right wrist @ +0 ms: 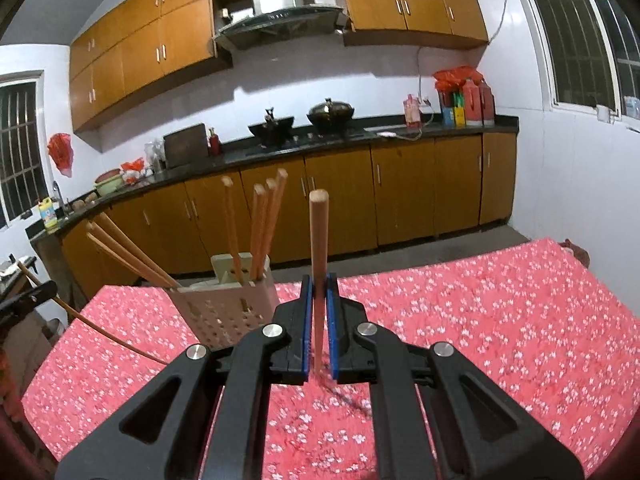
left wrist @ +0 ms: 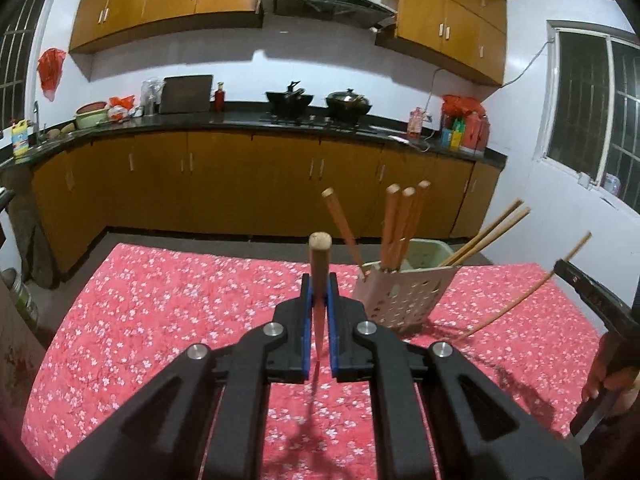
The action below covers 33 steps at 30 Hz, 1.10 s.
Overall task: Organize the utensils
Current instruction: 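Lift the left tool's chopstick over the holder while the right tool carries its chopstick there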
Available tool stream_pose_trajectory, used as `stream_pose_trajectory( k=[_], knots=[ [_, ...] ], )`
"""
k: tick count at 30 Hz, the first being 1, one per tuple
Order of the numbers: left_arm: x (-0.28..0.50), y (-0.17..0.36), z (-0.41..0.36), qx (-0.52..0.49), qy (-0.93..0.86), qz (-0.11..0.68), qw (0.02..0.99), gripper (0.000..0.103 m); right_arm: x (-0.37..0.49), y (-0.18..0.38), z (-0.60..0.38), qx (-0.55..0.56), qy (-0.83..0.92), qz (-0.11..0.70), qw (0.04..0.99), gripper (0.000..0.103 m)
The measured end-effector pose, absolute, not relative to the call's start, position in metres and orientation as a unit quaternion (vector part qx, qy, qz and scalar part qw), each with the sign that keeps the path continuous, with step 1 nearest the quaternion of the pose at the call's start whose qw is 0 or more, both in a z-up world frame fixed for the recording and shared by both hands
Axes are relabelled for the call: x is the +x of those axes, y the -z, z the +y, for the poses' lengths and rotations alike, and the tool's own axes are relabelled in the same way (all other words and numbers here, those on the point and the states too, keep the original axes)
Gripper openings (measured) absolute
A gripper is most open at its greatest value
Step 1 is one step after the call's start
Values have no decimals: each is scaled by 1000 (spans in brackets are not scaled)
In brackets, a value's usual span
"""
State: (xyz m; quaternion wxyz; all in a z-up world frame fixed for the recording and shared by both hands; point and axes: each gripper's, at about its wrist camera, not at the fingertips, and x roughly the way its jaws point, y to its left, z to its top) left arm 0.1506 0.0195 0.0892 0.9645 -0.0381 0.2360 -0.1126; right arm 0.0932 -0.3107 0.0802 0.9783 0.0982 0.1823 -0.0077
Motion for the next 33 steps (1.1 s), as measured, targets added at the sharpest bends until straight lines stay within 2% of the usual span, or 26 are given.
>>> stream_pose_trajectory(
  k=[14, 26, 33],
  knots=[
    [133, -174, -25, -40, 205, 148, 967, 8, 77, -179, -285, 104, -79, 60, 990, 7],
    [167, -202, -37, -81, 150, 81, 982, 8, 115, -165, -262, 94, -56, 55, 992, 7],
    [193, -180, -45, -77, 141, 104, 982, 8, 136, -143, -254, 85, -52, 78, 992, 7]
  ],
)
